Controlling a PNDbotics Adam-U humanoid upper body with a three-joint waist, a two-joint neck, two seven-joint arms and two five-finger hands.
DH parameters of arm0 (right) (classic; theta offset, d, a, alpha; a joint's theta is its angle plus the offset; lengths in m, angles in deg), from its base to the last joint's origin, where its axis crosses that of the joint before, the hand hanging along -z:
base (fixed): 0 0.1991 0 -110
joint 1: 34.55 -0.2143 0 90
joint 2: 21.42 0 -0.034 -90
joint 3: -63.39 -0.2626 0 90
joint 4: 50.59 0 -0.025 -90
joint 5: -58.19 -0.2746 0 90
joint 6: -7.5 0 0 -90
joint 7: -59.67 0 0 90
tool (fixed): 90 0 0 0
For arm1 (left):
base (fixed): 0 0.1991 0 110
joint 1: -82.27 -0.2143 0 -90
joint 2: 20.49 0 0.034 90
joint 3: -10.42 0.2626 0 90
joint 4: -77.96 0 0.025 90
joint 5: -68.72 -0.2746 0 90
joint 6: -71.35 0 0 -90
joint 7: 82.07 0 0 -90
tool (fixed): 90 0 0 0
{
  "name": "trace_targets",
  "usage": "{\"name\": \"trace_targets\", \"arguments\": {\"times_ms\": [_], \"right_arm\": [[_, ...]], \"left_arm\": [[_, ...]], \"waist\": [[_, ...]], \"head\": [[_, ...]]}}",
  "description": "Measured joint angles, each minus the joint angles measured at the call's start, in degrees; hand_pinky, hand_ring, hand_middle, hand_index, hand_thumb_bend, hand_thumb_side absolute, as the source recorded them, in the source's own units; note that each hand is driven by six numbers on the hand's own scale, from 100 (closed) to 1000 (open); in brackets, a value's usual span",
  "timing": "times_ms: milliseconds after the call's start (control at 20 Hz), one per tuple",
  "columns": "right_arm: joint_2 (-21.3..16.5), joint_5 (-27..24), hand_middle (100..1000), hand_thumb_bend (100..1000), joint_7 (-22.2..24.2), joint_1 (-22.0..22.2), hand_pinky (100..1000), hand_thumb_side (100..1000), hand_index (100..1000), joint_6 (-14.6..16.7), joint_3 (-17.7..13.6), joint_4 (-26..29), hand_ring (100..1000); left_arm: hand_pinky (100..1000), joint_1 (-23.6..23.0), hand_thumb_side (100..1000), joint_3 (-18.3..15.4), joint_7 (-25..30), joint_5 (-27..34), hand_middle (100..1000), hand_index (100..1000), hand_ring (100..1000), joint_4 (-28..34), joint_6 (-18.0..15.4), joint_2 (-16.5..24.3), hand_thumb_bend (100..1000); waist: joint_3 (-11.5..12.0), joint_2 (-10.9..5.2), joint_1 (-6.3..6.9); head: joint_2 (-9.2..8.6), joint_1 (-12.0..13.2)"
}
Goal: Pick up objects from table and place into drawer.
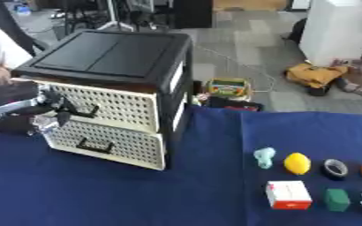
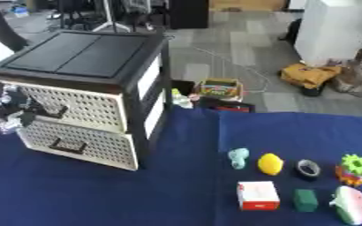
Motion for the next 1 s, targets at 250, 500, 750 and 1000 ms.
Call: {"name": "trace_targets", "arguments": {"times_ms": [250, 500, 750, 1000], "right_arm": [[0.05, -0.28, 449, 100, -0.18, 0.00, 722, 1000, 847, 0.05, -0.01, 0.00, 707], [0.05, -0.31, 449, 100, -0.34, 0.00, 722, 1000, 847, 0.05, -0.02, 0.00, 707], [0.06, -0.35, 450, 100, -0.53, 0.00, 721, 1000, 847, 0.16, -0.07, 0.00, 708], [0.09, -0.55, 451, 100, -0.56, 0.00, 722, 1000, 847, 0.18, -0.33, 0.00, 708]], "left_arm": [[100, -0.42, 1000, 0.31, -0.10, -0.96, 100, 737, 100, 0.45, -0.10, 0.00, 100], [100, -0.89, 1000, 0.86, -0.84, -2.29, 100, 735, 100, 1.20, -0.84, 0.05, 100], [100, -1.60, 1000, 1.52, -1.81, -2.99, 100, 732, 100, 2.53, -1.81, 0.35, 100], [100, -2.27, 1000, 1.91, -2.71, -4.24, 100, 718, 100, 3.15, -2.71, 0.67, 100]], "waist": [[0.00, -0.29, -0.01], [0.15, -0.53, -0.03], [0.27, -0.72, -0.09], [0.30, -1.12, -0.22]], "head": [[-0.01, -0.11], [-0.01, -0.36], [-0.01, -0.67], [-0.01, -1.04]]}}
